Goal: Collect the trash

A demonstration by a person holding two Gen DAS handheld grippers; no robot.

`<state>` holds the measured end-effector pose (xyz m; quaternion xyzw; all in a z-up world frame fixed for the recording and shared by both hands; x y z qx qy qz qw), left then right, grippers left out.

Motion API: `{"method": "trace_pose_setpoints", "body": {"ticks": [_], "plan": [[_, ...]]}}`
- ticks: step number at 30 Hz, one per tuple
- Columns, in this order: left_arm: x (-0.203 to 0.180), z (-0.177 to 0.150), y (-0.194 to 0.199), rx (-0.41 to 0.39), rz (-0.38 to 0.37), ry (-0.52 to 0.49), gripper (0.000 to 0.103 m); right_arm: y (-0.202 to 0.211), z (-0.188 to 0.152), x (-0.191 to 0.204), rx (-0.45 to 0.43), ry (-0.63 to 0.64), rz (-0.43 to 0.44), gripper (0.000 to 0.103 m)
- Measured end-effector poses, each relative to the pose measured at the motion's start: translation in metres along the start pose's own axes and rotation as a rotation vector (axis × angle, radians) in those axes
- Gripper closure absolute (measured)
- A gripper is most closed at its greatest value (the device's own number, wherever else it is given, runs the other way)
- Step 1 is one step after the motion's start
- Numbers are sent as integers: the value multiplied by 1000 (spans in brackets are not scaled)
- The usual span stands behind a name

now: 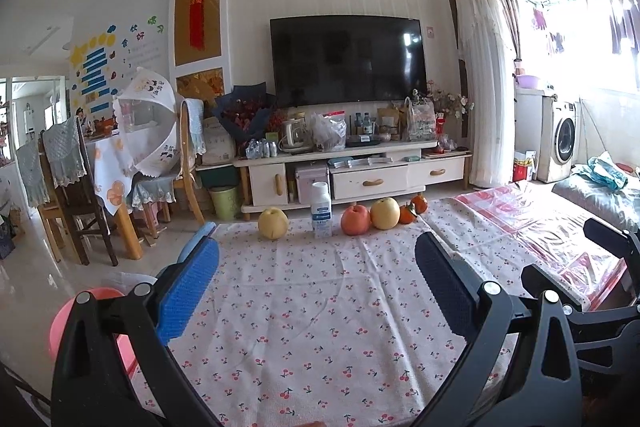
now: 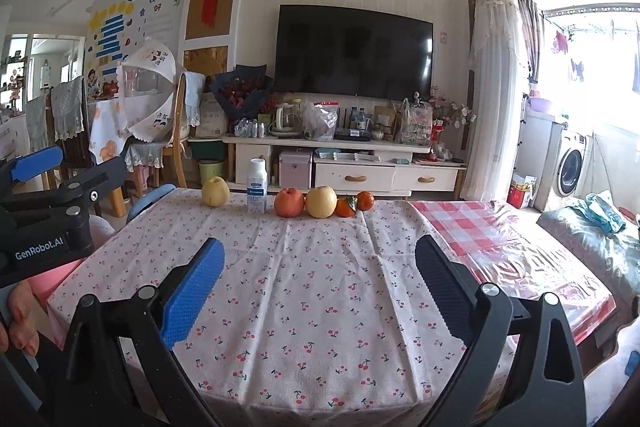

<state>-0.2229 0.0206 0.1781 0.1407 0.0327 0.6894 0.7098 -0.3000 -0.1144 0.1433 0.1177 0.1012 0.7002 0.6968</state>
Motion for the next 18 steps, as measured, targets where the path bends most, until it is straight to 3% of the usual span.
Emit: {"method": "trace_pose_setpoints", "body": {"ticks": [5,10,18], "plan": [[-4,-10,-17,44,-38,8,4,-20,-9,-3,37,-7,14,8],[-5,-33,-51,126,-1,-11,4,-54,-26,-8,111,-30,36,8],[1,-91,-153,415,52,47,4,-152,-51,-29,299,-116,63,8]]}}
Point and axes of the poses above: each gripper's, at about its wrist camera, not at the fingertips, and y roughly against the way its jaws point, x to its left, z to its top, the point moved 5 cm from there along -y, roughly the way its jaws point, and after that the axes turned 10 degrees about z, right-handed, at the moved point
